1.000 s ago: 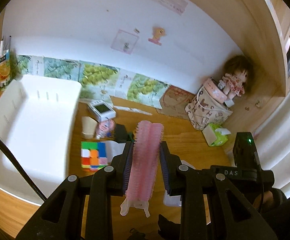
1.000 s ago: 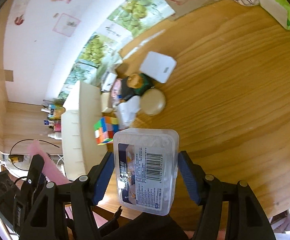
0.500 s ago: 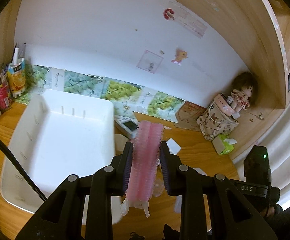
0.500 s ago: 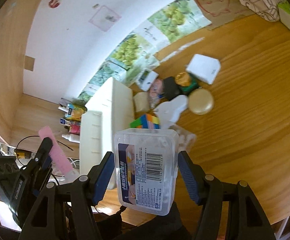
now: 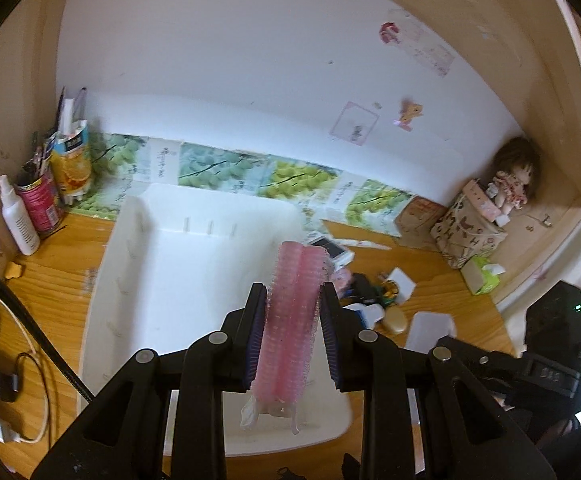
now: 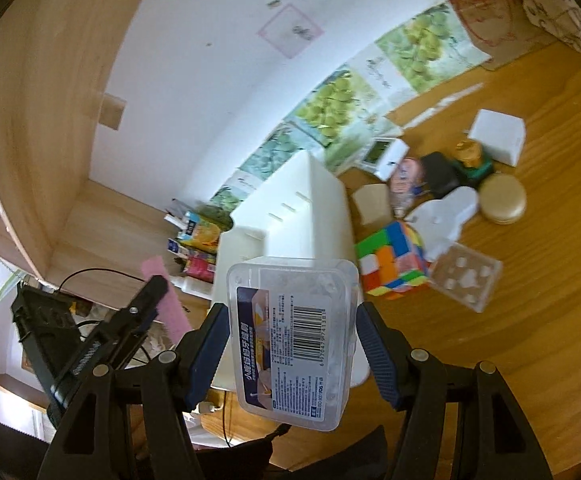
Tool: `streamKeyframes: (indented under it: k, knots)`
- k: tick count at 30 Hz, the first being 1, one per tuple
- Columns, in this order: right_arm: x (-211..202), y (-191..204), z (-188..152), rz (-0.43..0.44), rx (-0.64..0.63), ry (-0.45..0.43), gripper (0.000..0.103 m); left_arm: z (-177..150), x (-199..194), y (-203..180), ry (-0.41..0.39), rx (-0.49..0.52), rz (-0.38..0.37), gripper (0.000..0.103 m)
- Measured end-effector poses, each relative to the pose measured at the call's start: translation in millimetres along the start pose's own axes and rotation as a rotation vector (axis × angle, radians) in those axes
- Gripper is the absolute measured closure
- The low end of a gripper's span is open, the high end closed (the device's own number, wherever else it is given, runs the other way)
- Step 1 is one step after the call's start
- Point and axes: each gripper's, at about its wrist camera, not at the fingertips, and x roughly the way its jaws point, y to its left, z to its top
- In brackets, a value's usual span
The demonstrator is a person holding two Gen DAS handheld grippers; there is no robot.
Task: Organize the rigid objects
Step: 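Carry the pink roller and clear box with both tools over the white tray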
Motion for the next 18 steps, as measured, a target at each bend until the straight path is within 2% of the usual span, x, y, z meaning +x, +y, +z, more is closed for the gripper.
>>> streamKeyframes:
  k: [5,11,18]
  knots:
    - [14,21,-4,0.025,-0.057,-0.006,0.037,-1,2,19,0.027,-0.008,0.032,0.074]
    - [35,45,-8,0.034,-0.141,0.005,0.037,-6,13,36,0.092,0.034,0.153,0.074]
    - [69,66,-12,0.021,-0.211,0.05,0.037,-10,27,57,0.16,0.041,0.208,0.073]
